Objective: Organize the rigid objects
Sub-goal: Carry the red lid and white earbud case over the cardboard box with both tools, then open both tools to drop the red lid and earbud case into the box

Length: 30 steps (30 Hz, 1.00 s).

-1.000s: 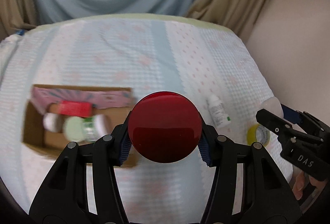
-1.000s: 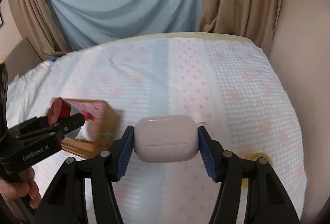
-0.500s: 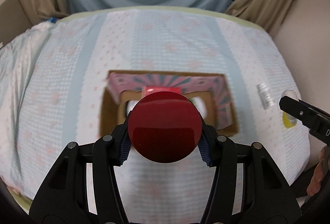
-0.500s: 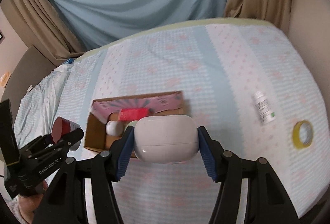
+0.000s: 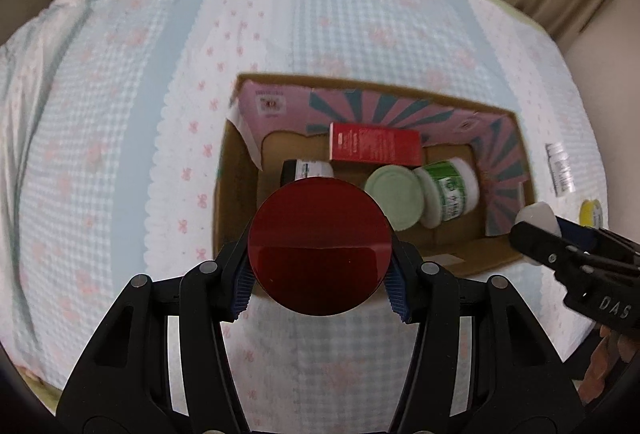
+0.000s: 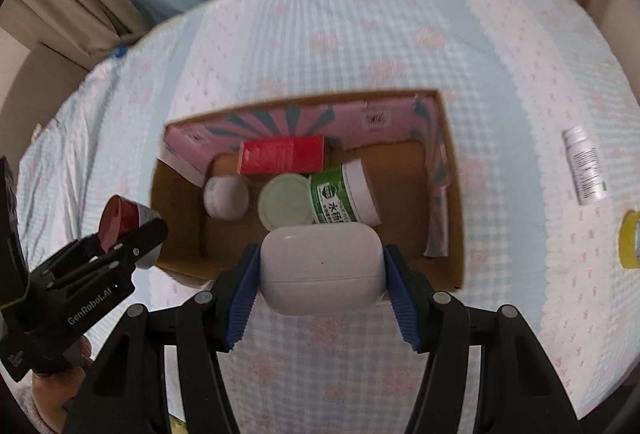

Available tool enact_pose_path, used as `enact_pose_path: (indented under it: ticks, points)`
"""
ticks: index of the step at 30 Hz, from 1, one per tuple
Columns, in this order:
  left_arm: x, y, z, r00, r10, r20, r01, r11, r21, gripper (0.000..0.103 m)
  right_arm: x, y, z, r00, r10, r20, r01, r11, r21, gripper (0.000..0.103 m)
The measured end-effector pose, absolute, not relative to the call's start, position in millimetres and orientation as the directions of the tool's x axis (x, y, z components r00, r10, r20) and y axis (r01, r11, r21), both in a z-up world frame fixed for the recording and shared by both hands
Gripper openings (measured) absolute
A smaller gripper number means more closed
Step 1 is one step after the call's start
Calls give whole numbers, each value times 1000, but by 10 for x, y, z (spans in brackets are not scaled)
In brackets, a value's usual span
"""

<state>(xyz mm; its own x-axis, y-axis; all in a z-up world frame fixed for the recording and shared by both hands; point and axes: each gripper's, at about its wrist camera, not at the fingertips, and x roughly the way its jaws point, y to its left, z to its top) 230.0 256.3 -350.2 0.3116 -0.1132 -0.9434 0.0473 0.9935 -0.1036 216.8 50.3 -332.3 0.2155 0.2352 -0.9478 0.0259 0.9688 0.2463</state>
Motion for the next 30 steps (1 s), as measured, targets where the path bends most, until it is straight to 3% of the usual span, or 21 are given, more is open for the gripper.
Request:
enact_pose_path:
  ticks: [8,17,19,20,21,22,23,30]
  points:
    - [2547,2518,-4047,187,-99,-977,51,995,-91,50,2386,522,-3854,94,224,-970,60,971,230,56]
    - [2637,2415,-4189,122,-122,-985,102,989,-109,51,2506,481,-4049,3,285,-958,102,953,284,56]
    - [2655,2408,-4181,115,-118,-986,101,989,-106,61,2519,453,-4059,4,301,-954,120,947,299,59]
    - [2658,2405,-4153,127,-116,-985,102,989,-104,92,2521,434,-4057,7,306,-952,134,943,304,65]
    - [2658,2401,-4124,143,-110,-984,102,990,-96,103,2523,413,-4048,7,304,-953,143,943,302,85]
    - [2654,2411,-4090,159,-93,-983,102,992,-77,103,2526,396,-4034,10,304,-953,145,942,302,100]
    - [2654,2417,-4083,156,-108,-982,106,990,-92,103,2527,372,-4013,14,305,-952,144,942,304,103]
    - [2612,2410,-4026,160,-99,-982,104,991,-83,103,2496,312,-3976,8,308,-951,131,943,307,103]
